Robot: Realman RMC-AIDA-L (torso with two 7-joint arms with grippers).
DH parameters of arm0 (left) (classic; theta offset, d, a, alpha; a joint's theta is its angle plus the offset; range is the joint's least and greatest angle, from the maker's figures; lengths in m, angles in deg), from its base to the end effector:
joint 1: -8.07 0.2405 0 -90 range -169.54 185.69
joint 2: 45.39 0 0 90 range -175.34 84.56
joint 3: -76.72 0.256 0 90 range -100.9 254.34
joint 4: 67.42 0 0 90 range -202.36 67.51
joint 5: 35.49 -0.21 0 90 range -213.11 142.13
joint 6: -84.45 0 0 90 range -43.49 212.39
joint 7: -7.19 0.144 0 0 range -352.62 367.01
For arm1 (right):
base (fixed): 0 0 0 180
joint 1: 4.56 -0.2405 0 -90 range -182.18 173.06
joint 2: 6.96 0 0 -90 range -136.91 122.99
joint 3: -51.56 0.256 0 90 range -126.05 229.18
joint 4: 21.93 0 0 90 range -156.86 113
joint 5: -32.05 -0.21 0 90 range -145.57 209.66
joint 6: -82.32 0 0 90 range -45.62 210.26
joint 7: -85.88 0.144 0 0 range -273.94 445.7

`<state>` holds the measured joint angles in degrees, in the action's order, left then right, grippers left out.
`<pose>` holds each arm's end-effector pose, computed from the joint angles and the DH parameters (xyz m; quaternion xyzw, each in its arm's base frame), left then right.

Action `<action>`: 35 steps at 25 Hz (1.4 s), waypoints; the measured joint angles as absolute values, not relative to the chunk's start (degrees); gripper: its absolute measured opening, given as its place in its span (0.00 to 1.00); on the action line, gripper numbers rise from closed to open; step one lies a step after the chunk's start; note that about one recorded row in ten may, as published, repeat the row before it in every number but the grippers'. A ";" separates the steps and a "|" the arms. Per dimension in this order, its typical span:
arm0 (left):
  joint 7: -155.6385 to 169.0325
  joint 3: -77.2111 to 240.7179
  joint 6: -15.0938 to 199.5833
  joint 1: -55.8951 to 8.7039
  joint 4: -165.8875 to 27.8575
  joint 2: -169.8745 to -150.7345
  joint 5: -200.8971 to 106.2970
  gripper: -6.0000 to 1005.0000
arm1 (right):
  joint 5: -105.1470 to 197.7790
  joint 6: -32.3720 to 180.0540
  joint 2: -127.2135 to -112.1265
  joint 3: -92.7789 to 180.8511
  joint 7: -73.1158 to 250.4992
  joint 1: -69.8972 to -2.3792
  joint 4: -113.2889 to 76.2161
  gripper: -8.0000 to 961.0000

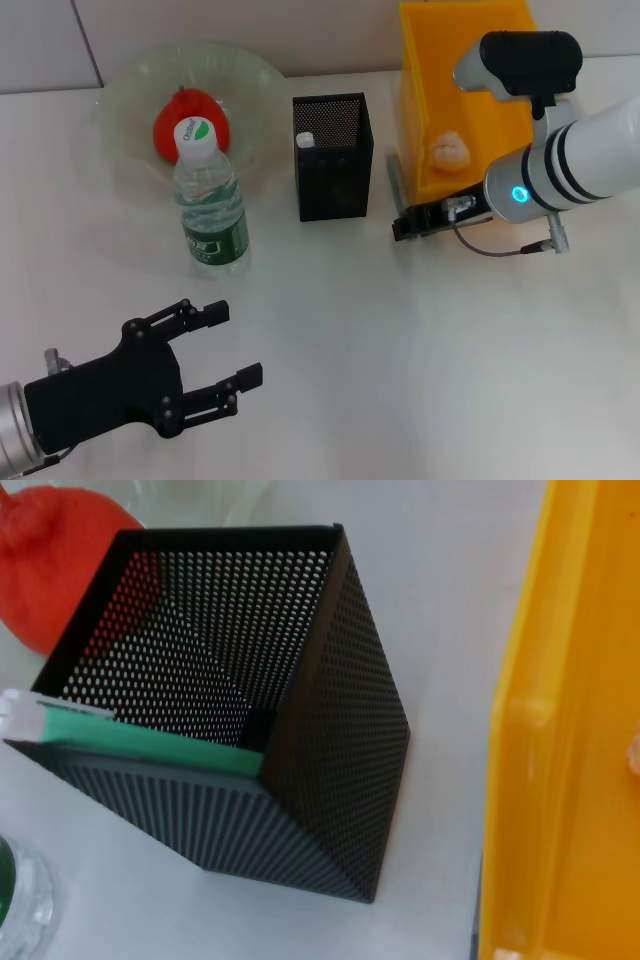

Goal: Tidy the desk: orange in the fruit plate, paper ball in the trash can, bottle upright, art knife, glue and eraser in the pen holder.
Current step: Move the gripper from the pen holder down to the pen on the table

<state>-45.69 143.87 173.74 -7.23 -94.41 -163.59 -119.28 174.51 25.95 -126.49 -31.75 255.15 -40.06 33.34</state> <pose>-0.2900 0.2420 -0.0449 -0.9256 -0.1431 -0.3228 0.1364 0.2221 0.3933 -0.0500 -0.7990 0.5369 -0.0250 0.2696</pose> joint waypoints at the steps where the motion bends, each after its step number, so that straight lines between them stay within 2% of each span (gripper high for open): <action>1: -45.68 143.87 173.75 -7.18 -94.41 -163.58 -119.27 0.80 | 174.52 26.03 -126.48 -31.74 255.15 -40.32 32.97 0.35; 22: -45.47 143.78 174.38 -6.34 -94.53 -163.51 -119.24 0.80 | 174.34 27.06 -126.49 -31.72 255.15 -43.00 29.52 0.25; 33: -45.36 143.78 174.42 -6.34 -94.67 -163.51 -119.17 0.80 | 174.34 27.08 -126.49 -31.98 255.15 -44.93 27.66 0.25; 35: -45.24 143.78 174.40 -6.34 -94.67 -163.52 -119.16 0.80 | 174.34 27.02 -126.49 -32.13 255.15 -44.92 27.71 0.23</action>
<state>-45.24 143.78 174.40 -6.34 -94.67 -163.52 -119.16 174.34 27.02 -126.49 -32.13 255.15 -44.92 27.71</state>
